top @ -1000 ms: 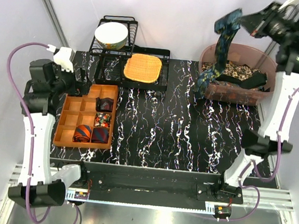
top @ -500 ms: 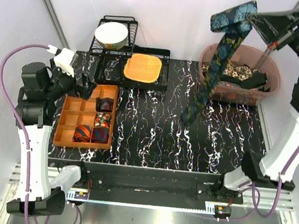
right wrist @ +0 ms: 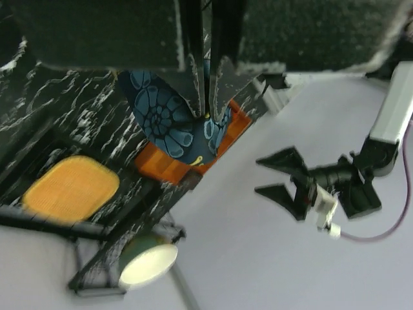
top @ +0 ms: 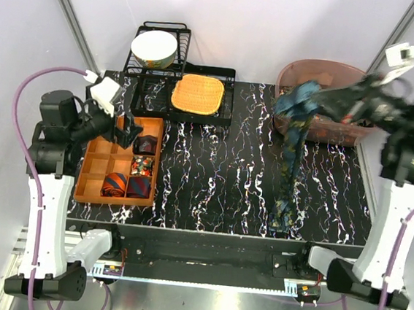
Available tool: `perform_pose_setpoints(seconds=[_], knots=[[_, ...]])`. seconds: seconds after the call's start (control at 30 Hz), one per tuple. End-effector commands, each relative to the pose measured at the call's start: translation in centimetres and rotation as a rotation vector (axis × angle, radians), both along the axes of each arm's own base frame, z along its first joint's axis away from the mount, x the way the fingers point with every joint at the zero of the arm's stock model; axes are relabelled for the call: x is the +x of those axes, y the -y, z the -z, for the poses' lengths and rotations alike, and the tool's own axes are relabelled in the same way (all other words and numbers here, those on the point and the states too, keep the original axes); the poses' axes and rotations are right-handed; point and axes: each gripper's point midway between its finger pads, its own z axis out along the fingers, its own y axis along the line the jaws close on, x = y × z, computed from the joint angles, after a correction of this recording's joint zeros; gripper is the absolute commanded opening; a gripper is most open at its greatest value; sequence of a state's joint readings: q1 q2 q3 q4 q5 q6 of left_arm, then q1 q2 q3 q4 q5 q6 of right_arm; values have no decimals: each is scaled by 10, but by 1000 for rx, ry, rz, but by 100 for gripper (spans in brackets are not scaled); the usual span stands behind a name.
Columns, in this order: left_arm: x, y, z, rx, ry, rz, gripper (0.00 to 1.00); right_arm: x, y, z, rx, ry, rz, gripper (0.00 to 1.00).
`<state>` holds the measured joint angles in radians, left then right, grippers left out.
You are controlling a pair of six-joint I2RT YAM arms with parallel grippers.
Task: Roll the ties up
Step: Place the tie at the center of the board.
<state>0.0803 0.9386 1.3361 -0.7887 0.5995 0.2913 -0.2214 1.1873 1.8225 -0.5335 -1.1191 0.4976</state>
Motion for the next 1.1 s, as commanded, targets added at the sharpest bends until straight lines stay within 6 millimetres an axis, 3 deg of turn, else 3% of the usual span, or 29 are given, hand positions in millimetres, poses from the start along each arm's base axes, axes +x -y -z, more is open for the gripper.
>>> perform_pose_setpoints(seconds=[0.0, 0.03, 0.1, 0.13, 0.2, 0.23, 0.3, 0.33, 0.37, 0.4, 0.43, 0.47, 0.5, 0.53, 0.57, 0.6, 0.63, 0.67, 0.73, 0.77, 0.8, 0.83, 0.93, 1.07], knots=[[-8, -2, 25, 43, -56, 15, 99, 21, -55, 89, -71, -157, -165, 0], [-9, -3, 34, 45, -90, 5, 99, 33, -69, 107, -88, -196, -167, 0], [-9, -7, 45, 43, -139, -19, 99, 32, -111, 132, -129, -228, -263, 0], [-11, -9, 53, 40, -170, -25, 99, 49, -125, 155, -158, -274, -252, 0], [-11, -14, 59, 25, -196, -55, 99, 50, -163, 175, -196, -275, -309, 0], [-12, -17, 64, 20, -209, -69, 99, 66, -177, 201, -223, -320, -295, 0], [-10, -25, 69, 3, -231, -101, 99, 70, -208, 221, -243, -342, -330, 0], [-11, -28, 74, -3, -253, -108, 99, 80, -223, 251, -269, -411, -349, 0], [-10, -30, 75, -5, -263, -110, 99, 83, -229, 250, -277, -439, -360, 6], [-9, -33, 75, -2, -269, -119, 99, 84, -232, 259, -302, -482, -373, 26], [-10, -33, 78, 0, -290, -118, 99, 89, -229, 277, -345, -547, -396, 34], [-9, -34, 80, 17, -298, -103, 99, 78, -213, 273, -432, -542, -437, 46], [-9, -32, 80, 20, -295, -80, 99, 78, -200, 278, -459, -547, -437, 71], [-11, -30, 82, 26, -304, -56, 99, 81, -172, 265, -450, -525, -393, 83], [-11, -27, 85, 46, -299, -22, 99, 76, -148, 288, -480, -566, -371, 91], [-12, -22, 88, 52, -300, 14, 99, 72, -127, 293, -509, -558, -342, 97], [-12, -18, 92, 74, -301, 38, 99, 73, -92, 289, -563, -519, -249, 99], [-14, -5, 99, 120, -298, 104, 99, 58, -67, 321, -686, -526, -248, 99], [-9, -1, 116, 197, -305, 114, 99, 49, -18, 339, -890, -458, -145, 99], [-9, 12, 121, 225, -296, 168, 99, 32, 2, 370, -964, -508, -138, 100], [-3, 14, 129, 259, -285, 162, 99, 27, 23, 376, -1051, -490, -63, 99], [0, 18, 133, 278, -280, 168, 99, 12, 34, 398, -1102, -526, -82, 100], [9, 32, 160, 402, -290, 233, 99, 3, 55, 422, -1179, -552, -17, 100], [17, 51, 194, 601, -277, 292, 99, 8, 62, 443, -1221, -599, 3, 99]])
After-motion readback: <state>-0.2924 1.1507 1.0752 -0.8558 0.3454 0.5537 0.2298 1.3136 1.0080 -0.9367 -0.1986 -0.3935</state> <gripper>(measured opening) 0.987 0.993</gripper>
